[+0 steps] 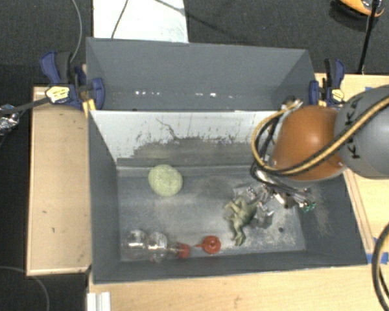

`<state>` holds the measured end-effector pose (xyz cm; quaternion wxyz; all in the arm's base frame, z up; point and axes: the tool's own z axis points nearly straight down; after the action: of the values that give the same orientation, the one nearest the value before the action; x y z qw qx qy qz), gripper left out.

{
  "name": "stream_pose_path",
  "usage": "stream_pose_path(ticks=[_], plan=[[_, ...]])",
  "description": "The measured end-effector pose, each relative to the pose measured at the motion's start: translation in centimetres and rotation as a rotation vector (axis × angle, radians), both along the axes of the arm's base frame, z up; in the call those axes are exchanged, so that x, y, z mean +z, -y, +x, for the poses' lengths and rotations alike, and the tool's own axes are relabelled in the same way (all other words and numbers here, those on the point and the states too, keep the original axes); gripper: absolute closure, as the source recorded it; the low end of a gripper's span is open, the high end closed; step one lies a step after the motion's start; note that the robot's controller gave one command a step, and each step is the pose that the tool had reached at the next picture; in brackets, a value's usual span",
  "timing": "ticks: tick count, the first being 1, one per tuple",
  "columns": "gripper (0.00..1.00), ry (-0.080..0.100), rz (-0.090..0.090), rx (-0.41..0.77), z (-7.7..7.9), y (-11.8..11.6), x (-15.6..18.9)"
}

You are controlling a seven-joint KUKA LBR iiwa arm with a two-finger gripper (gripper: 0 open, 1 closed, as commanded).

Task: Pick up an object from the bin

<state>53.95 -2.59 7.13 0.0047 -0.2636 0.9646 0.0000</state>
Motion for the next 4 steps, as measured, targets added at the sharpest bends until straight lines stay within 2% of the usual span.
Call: stream_pose_path(ticks=[1,3,4], plan=[[1.00,0.003,0.001,0.029,0.5,0.1,0.0],[1.00,0.002,0.000,0.014,3.5,-0.1,0.0],[1.00,0.010,0.002,0.053,2.5,1.0,0.1]])
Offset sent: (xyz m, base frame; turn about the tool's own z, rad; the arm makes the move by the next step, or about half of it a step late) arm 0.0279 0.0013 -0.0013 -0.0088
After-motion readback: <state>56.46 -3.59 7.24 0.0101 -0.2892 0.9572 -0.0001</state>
